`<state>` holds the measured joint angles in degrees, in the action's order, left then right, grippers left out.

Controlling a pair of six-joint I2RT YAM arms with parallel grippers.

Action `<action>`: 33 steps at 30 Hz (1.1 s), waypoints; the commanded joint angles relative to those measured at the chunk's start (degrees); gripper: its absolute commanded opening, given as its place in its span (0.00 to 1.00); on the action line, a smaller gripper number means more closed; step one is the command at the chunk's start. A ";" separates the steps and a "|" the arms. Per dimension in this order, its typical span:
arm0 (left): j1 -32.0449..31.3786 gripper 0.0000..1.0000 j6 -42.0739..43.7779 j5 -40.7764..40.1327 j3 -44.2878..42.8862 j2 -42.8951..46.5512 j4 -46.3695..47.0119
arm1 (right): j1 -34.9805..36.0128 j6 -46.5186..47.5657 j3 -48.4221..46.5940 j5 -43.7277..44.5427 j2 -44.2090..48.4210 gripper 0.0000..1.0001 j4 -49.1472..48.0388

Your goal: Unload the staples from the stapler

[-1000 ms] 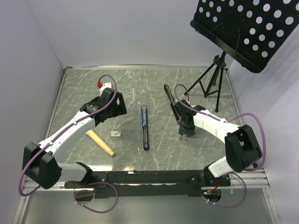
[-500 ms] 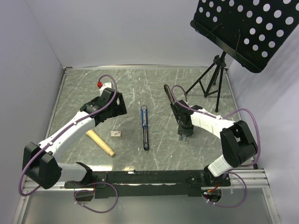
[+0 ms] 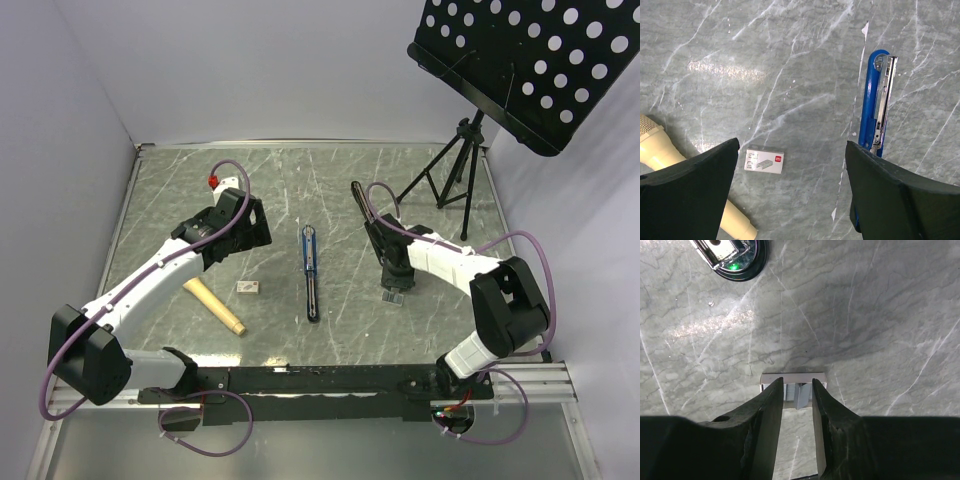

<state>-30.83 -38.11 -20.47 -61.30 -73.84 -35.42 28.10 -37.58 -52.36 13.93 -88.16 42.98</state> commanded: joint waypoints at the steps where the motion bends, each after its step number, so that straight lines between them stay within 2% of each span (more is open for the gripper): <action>1: -0.02 0.92 1.11 -0.62 -0.05 0.89 0.26 | -0.24 0.58 -1.96 0.66 1.68 0.35 -0.27; 16: -0.02 0.92 1.02 -0.01 -0.23 0.19 0.09 | -0.06 -1.79 3.75 -2.51 4.93 0.30 -2.81; 28: -0.11 0.92 0.93 -0.19 -0.23 0.37 0.17 | 0.64 -1.18 3.84 -3.21 6.42 0.29 -3.61; 33: -0.02 0.92 0.93 -0.27 -0.14 0.46 0.26 | 0.56 -1.18 2.96 -3.04 7.47 0.31 -2.29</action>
<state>-30.83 -38.11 -20.45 -61.30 -73.87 -35.42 28.36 -38.50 -48.64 10.41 -83.57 40.05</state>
